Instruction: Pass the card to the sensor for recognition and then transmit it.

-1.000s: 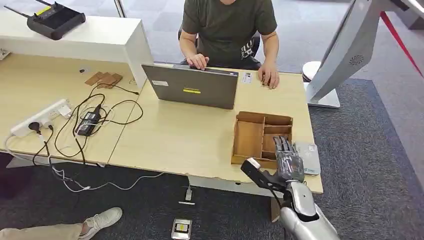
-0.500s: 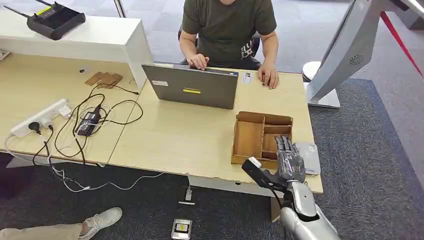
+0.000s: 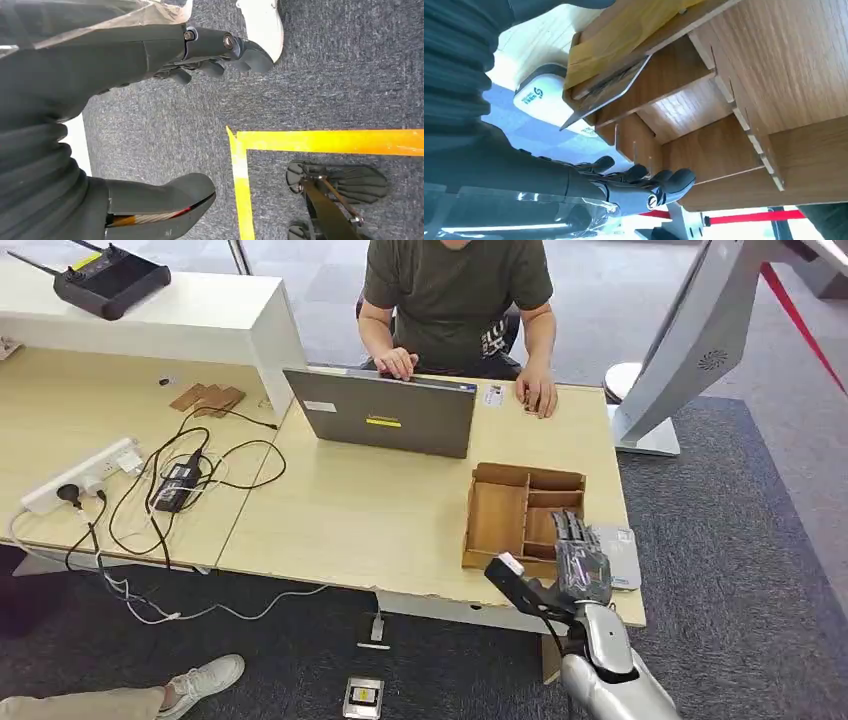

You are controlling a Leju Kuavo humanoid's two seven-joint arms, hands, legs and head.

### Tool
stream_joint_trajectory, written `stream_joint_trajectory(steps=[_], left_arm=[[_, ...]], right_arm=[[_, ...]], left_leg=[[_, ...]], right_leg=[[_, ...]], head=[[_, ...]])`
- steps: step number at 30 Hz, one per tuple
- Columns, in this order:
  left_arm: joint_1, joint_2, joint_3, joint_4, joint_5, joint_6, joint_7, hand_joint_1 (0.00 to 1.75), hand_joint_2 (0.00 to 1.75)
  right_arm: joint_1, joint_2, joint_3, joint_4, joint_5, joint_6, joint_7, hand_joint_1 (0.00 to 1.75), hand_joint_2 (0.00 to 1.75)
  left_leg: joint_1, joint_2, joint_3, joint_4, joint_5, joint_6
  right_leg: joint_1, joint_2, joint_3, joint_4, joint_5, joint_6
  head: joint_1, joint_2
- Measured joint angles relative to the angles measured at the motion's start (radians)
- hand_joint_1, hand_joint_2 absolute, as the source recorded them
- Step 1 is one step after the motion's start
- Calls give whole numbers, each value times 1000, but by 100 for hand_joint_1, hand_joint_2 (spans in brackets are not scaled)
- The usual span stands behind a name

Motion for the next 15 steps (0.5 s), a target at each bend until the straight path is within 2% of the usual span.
stream_joint_trajectory(steps=[15], left_arm=[[1,0,0,0,10,3,0,0,175]], right_arm=[[0,-13,-1,-14,-6,-9,14,0,175]], left_leg=[[0,0,0,0,0,0]], right_leg=[[0,0,0,0,0,0]], head=[[0,0]])
